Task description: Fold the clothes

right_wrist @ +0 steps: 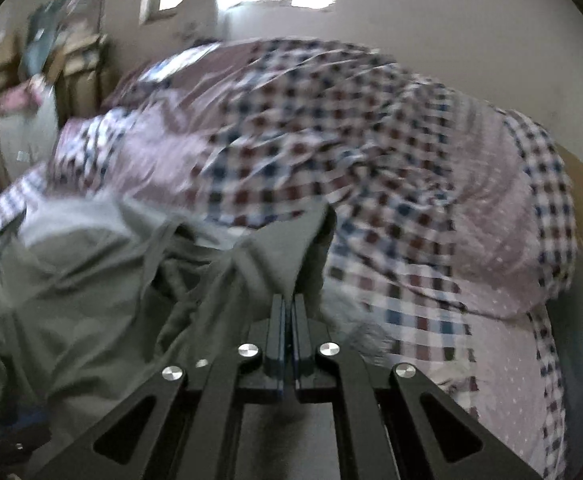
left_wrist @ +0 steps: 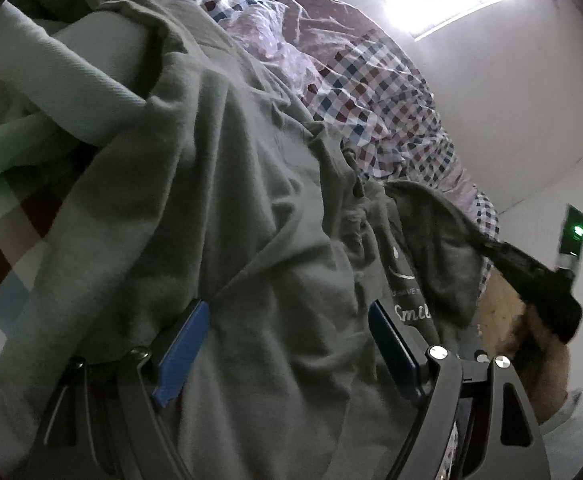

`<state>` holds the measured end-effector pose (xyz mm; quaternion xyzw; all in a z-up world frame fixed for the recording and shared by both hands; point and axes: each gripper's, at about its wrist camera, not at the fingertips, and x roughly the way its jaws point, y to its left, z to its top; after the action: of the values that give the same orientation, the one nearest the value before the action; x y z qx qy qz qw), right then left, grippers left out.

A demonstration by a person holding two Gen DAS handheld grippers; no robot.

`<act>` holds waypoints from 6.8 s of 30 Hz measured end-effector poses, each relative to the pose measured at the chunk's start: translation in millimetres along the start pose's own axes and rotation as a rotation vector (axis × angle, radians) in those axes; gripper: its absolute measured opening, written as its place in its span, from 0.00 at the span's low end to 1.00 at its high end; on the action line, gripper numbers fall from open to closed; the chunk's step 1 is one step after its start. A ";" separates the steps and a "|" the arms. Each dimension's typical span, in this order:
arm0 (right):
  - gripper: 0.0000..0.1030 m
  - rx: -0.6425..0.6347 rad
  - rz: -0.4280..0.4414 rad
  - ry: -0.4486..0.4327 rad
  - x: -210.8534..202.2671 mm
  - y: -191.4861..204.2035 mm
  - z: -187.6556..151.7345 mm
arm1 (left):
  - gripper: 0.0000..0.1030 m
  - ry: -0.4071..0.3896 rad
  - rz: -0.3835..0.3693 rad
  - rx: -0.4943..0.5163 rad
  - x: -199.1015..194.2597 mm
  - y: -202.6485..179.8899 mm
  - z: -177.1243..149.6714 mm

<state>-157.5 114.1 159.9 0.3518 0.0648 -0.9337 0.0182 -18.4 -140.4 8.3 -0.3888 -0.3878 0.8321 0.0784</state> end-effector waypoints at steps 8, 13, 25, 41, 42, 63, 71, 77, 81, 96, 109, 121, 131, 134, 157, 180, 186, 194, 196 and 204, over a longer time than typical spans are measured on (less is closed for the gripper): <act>0.00 0.154 -0.057 -0.007 -24.4 -75.0 3.3 | 0.82 0.000 0.022 0.014 2.9 -0.8 -2.8; 0.00 0.197 -0.086 0.014 -23.7 -107.8 1.2 | 0.82 -0.001 0.031 0.026 5.5 -2.4 -2.1; 0.00 0.487 -0.073 0.087 -29.9 -170.6 -89.5 | 0.82 -0.010 0.073 0.065 13.0 -5.9 -4.1; 0.48 0.087 -0.005 0.161 -11.9 -145.7 -45.7 | 0.82 -0.038 0.112 0.128 15.9 -14.4 -8.0; 0.48 0.033 0.021 0.164 -2.9 -133.7 -34.2 | 0.82 -0.040 0.111 0.125 15.8 -14.3 -8.0; 0.03 0.167 -0.107 0.142 50.6 -164.4 -17.6 | 0.82 -0.051 0.104 0.160 16.0 -16.9 -6.7; 0.03 0.451 -0.256 0.074 4.7 -266.9 -27.6 | 0.82 -0.059 0.091 0.152 15.2 -16.3 -5.0; 0.03 0.649 -0.245 -0.023 -39.1 -314.1 -56.6 | 0.82 -0.060 0.091 0.151 16.1 -15.7 -4.1; 0.18 0.725 -0.225 0.043 -37.5 -332.0 -91.7 | 0.82 -0.058 0.099 0.166 16.9 -17.4 -5.0; 0.49 0.813 -0.176 0.178 -26.3 -381.2 -183.3 | 0.82 -0.060 0.116 0.201 17.2 -20.5 -8.4; 0.48 0.394 -0.093 0.251 18.4 -309.8 -132.8 | 0.82 -0.061 0.137 0.211 21.8 -20.9 -9.5; 0.03 0.659 -0.220 0.143 -48.2 -344.3 -157.6 | 0.82 -0.057 0.128 0.199 22.0 -19.2 -8.3; 0.06 0.723 -0.216 0.082 -93.3 -341.0 -122.5 | 0.82 -0.059 0.126 0.200 21.2 -18.4 -8.1; 0.09 0.730 -0.195 0.195 -43.4 -355.6 -120.5 | 0.82 -0.060 0.131 0.203 21.0 -19.5 -8.2; 0.06 1.024 0.018 0.186 25.9 -416.3 -224.7 | 0.82 -0.072 0.173 0.252 26.1 -24.9 -12.5; 0.26 0.909 -0.417 0.223 -93.1 -388.3 -227.5 | 0.82 -0.066 0.139 0.241 20.4 -27.5 -7.9; 0.38 0.835 -0.279 0.100 -151.5 -324.7 -220.2 | 0.82 -0.066 0.078 0.257 7.9 -33.3 -7.6; 0.43 0.693 0.028 -0.050 -208.3 -192.7 -238.7 | 0.82 -0.052 -0.019 0.356 -27.0 -41.8 -24.3; 0.43 0.657 0.077 -0.092 -217.8 -156.3 -248.5 | 0.83 -0.051 -0.038 0.384 -39.4 -41.8 -31.1; 0.43 0.436 0.217 -0.072 -223.2 -27.4 -280.6 | 0.83 -0.036 -0.017 0.457 -94.3 -21.5 -67.4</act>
<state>191.9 176.3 101.2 0.3187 -0.1771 -0.9301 0.0444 90.2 -126.9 52.0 -0.3426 -0.1938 0.9045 0.1642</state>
